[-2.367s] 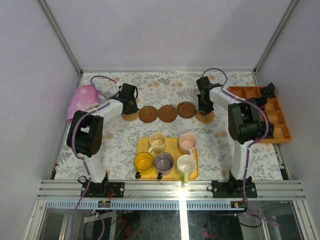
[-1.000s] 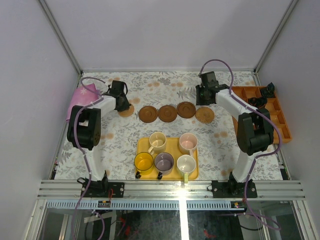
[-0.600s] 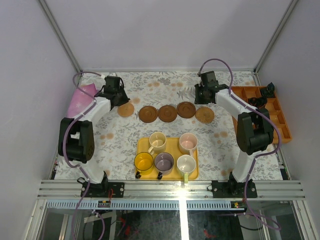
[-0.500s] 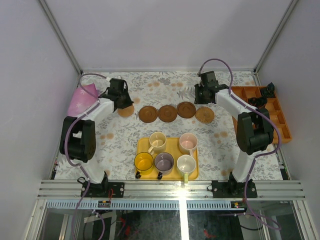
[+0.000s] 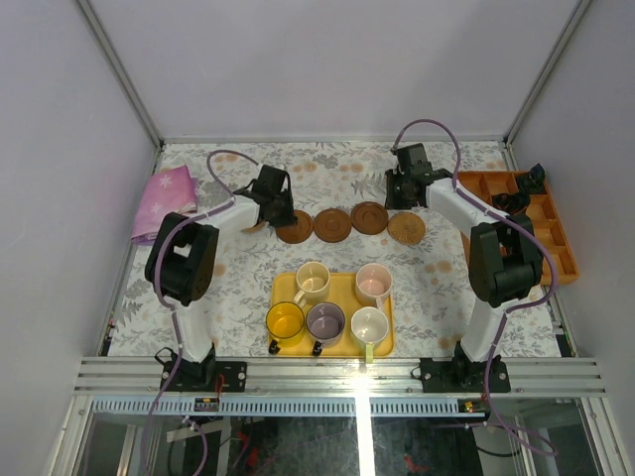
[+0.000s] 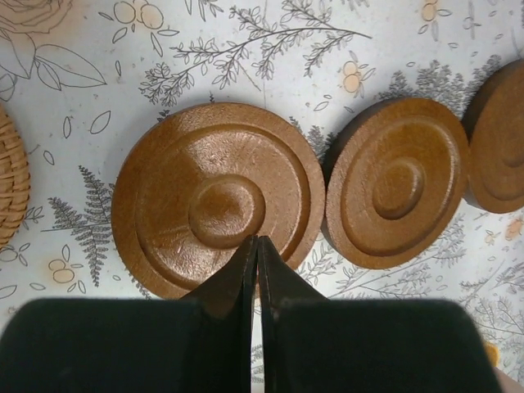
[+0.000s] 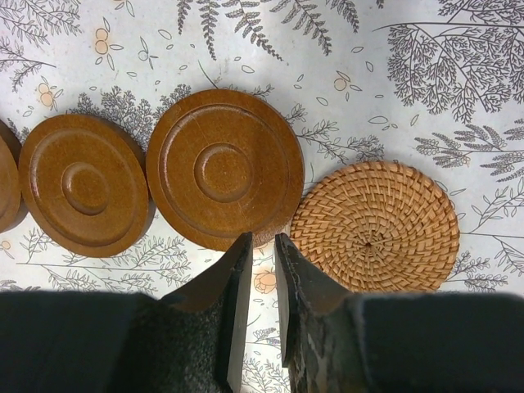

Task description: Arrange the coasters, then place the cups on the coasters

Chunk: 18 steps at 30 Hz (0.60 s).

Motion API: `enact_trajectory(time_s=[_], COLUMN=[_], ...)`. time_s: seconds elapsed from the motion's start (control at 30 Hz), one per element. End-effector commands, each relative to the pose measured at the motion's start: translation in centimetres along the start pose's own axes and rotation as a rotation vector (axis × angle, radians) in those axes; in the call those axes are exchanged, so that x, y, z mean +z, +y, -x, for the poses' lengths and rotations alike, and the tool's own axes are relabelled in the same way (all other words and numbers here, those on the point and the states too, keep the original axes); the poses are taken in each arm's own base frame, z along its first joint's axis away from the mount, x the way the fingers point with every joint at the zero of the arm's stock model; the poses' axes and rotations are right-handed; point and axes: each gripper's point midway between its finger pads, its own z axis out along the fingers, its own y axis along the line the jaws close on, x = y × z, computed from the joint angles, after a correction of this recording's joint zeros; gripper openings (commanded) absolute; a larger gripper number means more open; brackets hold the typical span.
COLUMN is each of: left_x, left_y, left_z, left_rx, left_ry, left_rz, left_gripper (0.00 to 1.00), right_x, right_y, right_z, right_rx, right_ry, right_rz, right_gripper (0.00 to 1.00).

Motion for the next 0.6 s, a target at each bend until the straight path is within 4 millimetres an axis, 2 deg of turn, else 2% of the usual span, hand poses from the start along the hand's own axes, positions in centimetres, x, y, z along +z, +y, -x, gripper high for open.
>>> enact_trajectory(time_s=[0.0, 0.27, 0.57], left_x=[1.1, 3.1, 4.2], left_y=[-0.4, 2.0, 3.9], left_z=[1.0, 0.5, 1.5], left_rx=[0.015, 0.006, 0.002], left_ry=[-0.019, 0.01, -0.001], left_rz=[-0.017, 0.1, 0.201], left_gripper=[0.0, 0.0, 0.0], right_x=[-0.7, -0.4, 0.2], right_y=[0.9, 1.0, 2.5], right_z=[0.9, 0.7, 0.7], right_rx=[-0.001, -0.006, -0.019], right_ry=[-0.042, -0.022, 0.0], right_rz=[0.021, 0.024, 0.094], right_gripper=[0.24, 0.24, 0.23])
